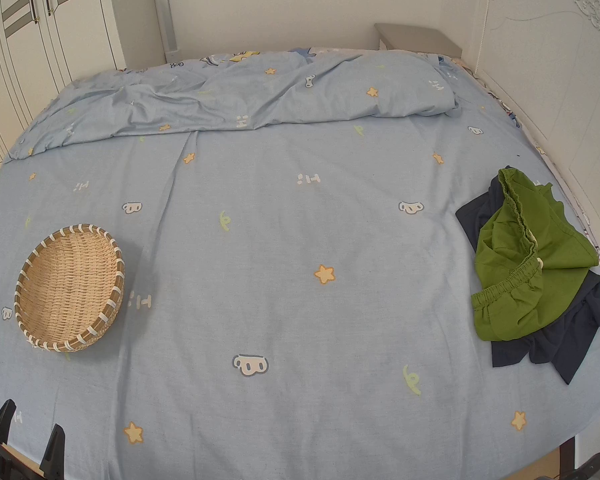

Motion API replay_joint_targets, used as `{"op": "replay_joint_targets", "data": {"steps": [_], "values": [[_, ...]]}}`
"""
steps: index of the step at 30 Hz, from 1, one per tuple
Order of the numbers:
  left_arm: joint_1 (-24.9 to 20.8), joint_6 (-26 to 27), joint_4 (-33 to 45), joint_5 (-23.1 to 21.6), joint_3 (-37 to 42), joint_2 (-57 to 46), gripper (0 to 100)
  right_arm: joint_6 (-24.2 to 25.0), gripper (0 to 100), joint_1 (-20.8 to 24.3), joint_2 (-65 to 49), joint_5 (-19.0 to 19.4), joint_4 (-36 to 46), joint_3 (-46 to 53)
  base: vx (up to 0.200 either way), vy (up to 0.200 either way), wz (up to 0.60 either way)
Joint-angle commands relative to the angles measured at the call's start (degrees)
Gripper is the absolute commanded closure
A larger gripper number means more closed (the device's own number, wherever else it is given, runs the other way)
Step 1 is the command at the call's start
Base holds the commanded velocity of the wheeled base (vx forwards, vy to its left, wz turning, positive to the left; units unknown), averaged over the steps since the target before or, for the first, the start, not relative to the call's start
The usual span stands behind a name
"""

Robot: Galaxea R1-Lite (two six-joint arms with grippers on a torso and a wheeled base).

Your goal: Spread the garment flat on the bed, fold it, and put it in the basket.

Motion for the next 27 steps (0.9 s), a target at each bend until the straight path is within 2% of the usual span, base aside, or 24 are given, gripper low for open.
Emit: {"op": "replay_joint_targets", "data": {"steps": [1,2,6,10,14,19,22,27], "values": [[0.0,0.0,-0.1,0.0,0.9,-0.9,0,0.4,0,-4.9,34.3,-3.0,-1.0,-13.6,0.0,0.0,0.0],[0.0,0.0,0.0,0.0,0.9,-0.9,0,0.5,0,-4.9,34.7,-3.0,-1.2,-13.7,0.0,0.0,0.0],[0.0,0.0,0.0,0.0,0.9,-0.9,0,2.5,0,-4.4,46.7,-3.7,-10.6,-17.1,0.0,0.0,0.0],[0.0,0.0,0.0,0.0,0.9,-0.9,0,3.4,0,-3.4,53.1,-7.4,-12.9,-20.8,0.0,0.0,0.0],[0.0,0.0,0.0,0.0,0.9,-0.9,0,4.0,0,-3.2,56.7,-7.3,-13.6,-21.8,0.0,0.0,0.0],[0.0,0.0,0.0,0.0,0.9,-0.9,0,7.5,0,-1.7,58.9,-5.8,-17.7,-21.7,0.0,0.0,0.0],[0.0,0.0,0.0,0.0,0.9,-0.9,0,7.6,0,-1.9,59.6,-5.7,-21.8,-22.0,0.0,0.0,0.0],[0.0,0.0,0.0,0.0,0.9,-0.9,0,7.4,0,-2.0,61.5,-5.7,-22.0,-22.4,0.0,0.0,0.0]]}}
